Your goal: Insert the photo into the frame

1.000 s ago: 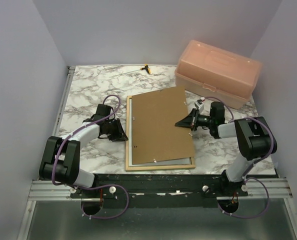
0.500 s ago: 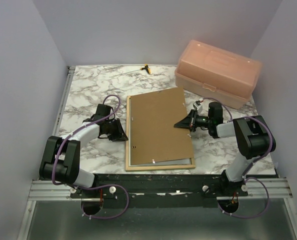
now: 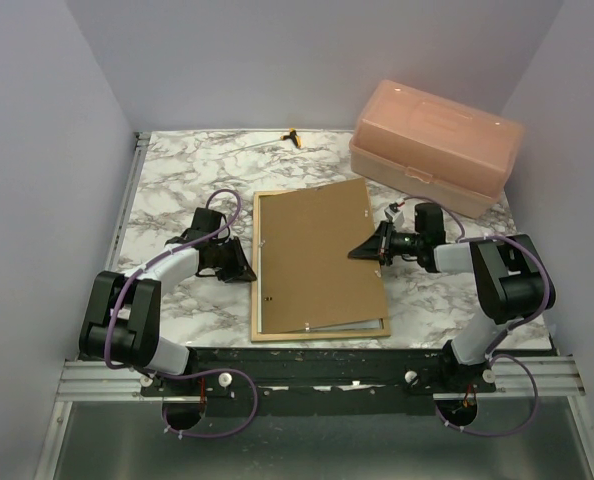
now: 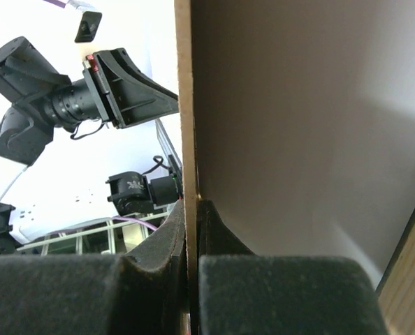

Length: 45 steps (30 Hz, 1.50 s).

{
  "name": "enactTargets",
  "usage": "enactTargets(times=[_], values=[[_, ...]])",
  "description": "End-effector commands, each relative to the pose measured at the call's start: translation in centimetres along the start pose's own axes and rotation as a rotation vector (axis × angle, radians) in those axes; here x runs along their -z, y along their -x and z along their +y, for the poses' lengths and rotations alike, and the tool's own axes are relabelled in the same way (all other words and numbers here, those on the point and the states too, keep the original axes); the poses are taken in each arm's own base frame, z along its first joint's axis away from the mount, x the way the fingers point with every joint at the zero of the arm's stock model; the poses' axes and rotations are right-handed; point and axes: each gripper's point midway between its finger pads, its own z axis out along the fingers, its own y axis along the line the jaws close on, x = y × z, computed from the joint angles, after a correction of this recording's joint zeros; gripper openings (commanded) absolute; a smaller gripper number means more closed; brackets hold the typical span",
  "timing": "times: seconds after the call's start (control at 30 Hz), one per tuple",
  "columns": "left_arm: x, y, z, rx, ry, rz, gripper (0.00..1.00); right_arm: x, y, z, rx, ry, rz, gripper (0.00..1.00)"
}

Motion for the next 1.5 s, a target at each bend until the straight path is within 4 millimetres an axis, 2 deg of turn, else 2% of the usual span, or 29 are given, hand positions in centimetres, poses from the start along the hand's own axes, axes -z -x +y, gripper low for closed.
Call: enactTargets(times=[0.0,0.47,0.8,0.93,1.0,1.1,1.2,1.47], values=[[-0.4,0.3,0.4,-0.018,0.014,-0.001,0.20,-0.1,-1.1,-1.5,-0.068,-0.091,0.032,0.00],[-0.6,0.1,0.4,-0.019,0.016,0.007,0.20,-1.2,-1.9,-3.3,-0.097,-0.097,0.008,0.00],[-0.7,0.1,0.4,-0.024,0.016,0.011,0.20,-2.1,-3.8,-5.8,-0.123,-0.131,0.026,0.01],[-0.7,0.0,0.4,-0.025,0.017,0.012,0.20,-2.3,-3.9,-6.6,-0.118,-0.150,0.038,0.05],[-0.7,0.0,0.4,-0.025,0.015,0.013,0.20,-2.4,-3.8,-6.9,-0.113,-0.168,0.041,0.13],[-0.7,0.0,0.4,-0.026,0.014,0.014,0.20,-2.4,-3.4,-6.7,-0.092,-0.191,0.034,0.36],[-0.8,0.0,0.5,-0.025,0.015,0.016,0.20,-2.5,-3.0,-6.6,-0.068,-0.230,0.031,0.52],[-0.9,0.0,0.5,-0.025,0.014,0.018,0.20,-2.7,-2.9,-6.8,-0.033,-0.357,0.050,0.70]])
